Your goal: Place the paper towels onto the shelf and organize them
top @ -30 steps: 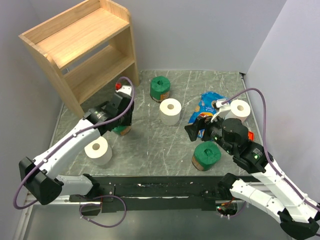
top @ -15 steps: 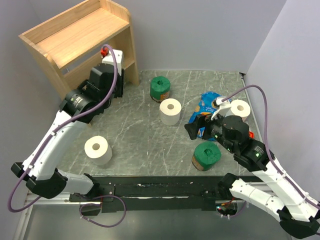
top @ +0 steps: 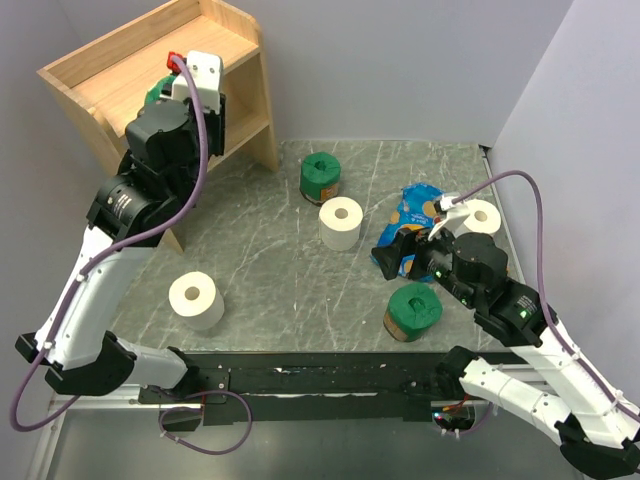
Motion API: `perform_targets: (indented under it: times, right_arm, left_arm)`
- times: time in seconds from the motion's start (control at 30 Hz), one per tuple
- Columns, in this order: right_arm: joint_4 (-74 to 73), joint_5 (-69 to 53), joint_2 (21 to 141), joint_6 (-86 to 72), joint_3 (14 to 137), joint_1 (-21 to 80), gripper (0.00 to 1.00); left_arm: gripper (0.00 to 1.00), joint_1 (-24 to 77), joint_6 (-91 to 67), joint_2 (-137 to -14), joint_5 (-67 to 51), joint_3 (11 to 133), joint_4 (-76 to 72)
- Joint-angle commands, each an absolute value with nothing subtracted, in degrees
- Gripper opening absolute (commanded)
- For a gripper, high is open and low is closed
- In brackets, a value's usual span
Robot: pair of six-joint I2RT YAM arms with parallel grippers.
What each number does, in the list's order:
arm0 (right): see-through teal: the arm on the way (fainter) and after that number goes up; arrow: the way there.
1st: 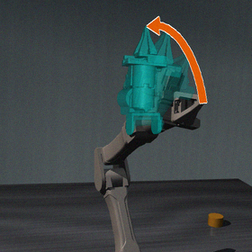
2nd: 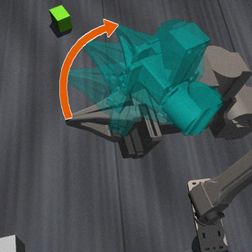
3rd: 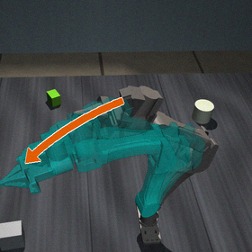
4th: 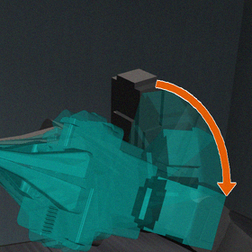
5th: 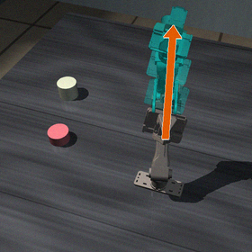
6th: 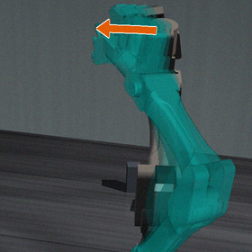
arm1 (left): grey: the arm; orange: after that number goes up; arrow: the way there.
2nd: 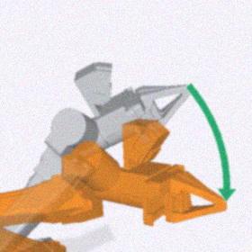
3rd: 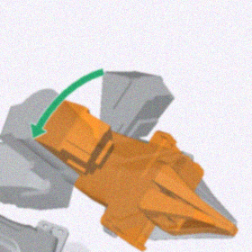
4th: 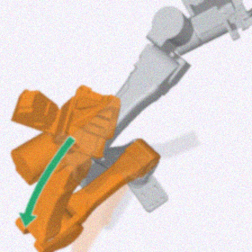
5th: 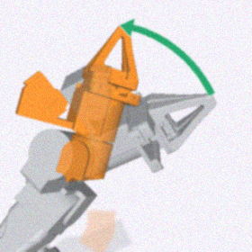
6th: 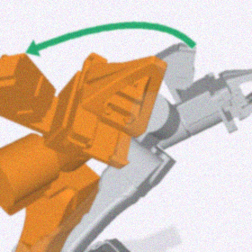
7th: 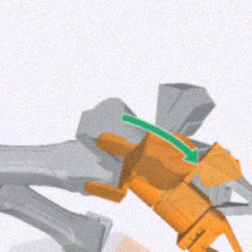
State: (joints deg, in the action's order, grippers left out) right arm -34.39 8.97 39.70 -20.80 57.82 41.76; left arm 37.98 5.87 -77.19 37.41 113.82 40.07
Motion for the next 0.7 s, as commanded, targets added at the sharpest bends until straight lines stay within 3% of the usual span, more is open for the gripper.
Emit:
perform_targets:
  times: [0.0, 0.67]
  right_arm:
    - [-33.57, 8.97, 39.03, -21.18, 60.56, 41.92, 1.0]
    - [-35.59, 9.67, 38.85, -19.95, 62.23, 41.92, 1.0]
  left_arm:
    - [0.31, 37.8, 15.53, -78.22, 42.35, 115.66, 29.63]
    - [0.32, 25.49, 17.75, -86.31, 38.58, 123.83, 26.81]
